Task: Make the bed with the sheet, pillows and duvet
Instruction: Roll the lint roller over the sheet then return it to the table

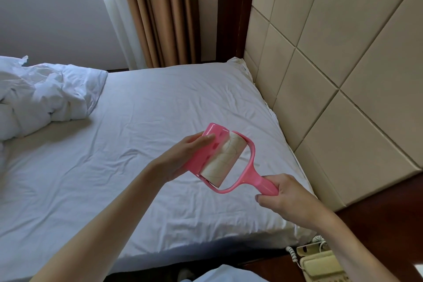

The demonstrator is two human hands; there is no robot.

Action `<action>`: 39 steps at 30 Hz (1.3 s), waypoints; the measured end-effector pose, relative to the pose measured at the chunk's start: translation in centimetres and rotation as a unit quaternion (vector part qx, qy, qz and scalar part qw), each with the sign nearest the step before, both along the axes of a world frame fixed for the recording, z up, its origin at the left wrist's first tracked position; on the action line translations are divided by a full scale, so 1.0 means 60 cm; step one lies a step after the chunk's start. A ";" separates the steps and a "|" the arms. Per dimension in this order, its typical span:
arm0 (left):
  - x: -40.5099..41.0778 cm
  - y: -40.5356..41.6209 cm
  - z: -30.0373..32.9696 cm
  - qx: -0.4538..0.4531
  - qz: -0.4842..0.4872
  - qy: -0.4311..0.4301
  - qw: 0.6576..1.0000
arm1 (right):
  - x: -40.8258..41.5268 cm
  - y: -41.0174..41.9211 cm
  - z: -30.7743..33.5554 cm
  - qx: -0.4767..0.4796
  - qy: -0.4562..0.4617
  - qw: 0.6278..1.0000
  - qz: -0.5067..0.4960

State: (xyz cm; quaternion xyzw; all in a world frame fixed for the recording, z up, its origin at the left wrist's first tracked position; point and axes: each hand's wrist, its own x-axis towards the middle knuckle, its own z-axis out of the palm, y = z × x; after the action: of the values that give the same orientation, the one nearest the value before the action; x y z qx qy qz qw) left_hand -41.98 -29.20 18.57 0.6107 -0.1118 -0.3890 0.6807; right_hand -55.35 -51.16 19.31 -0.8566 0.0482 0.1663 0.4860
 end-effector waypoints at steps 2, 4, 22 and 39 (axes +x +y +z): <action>0.002 0.001 0.004 0.012 -0.003 0.004 1.000 | 0.001 0.003 0.000 0.005 0.009 1.000 -0.003; 0.004 -0.002 0.011 0.026 -0.005 0.005 1.000 | 0.002 0.003 0.001 0.021 0.026 0.999 -0.008; 0.016 -0.039 0.030 0.074 0.023 0.028 0.997 | 0.000 -0.023 0.014 0.090 0.076 0.993 -0.023; 0.016 -0.049 0.016 0.069 -0.002 0.088 0.994 | 0.013 -0.025 0.004 0.051 0.090 0.994 -0.030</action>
State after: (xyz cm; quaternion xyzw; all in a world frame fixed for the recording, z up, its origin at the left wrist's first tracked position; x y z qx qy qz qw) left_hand -41.03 -32.15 19.51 0.6194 -0.0254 -0.4493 0.6433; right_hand -54.57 -52.63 19.57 -0.8105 0.1089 0.2302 0.5275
